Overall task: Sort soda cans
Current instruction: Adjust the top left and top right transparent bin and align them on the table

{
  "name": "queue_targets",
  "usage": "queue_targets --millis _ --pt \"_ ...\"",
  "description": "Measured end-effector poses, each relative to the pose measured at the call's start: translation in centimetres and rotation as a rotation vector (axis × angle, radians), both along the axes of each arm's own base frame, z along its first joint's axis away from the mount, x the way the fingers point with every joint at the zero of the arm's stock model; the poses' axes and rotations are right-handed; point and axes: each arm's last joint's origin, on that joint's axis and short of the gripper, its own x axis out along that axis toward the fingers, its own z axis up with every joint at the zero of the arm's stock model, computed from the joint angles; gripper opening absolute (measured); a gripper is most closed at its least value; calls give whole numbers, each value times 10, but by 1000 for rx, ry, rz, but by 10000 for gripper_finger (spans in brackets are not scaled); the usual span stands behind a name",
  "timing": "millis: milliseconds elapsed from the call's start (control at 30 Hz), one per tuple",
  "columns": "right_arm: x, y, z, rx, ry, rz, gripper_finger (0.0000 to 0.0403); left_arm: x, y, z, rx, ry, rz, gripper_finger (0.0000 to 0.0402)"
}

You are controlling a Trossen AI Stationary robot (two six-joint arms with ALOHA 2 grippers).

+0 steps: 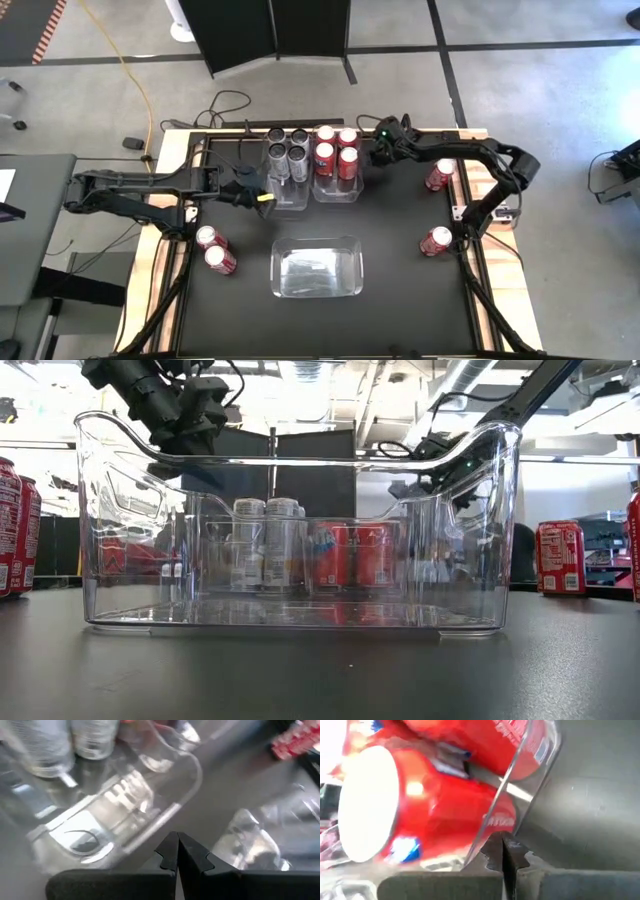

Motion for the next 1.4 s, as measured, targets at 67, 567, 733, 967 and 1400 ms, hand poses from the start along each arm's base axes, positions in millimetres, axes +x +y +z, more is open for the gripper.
queue_targets --millis 67,567,733,967,1400 --pt "-2 3 6 3 0 5 7 1 -2 0 -4 -5 -47 0" --pt "-24 40 70 -78 -106 46 7 3 -16 -1 290 67 -392 0" --pt "-24 50 74 -73 -101 76 8 12 -17 -18 325 162 -541 0" --pt "-19 58 73 -63 -94 101 8 27 -8 -45 394 335 -494 0" --pt "-21 61 70 -31 -62 101 8 49 16 -56 417 252 -401 0"
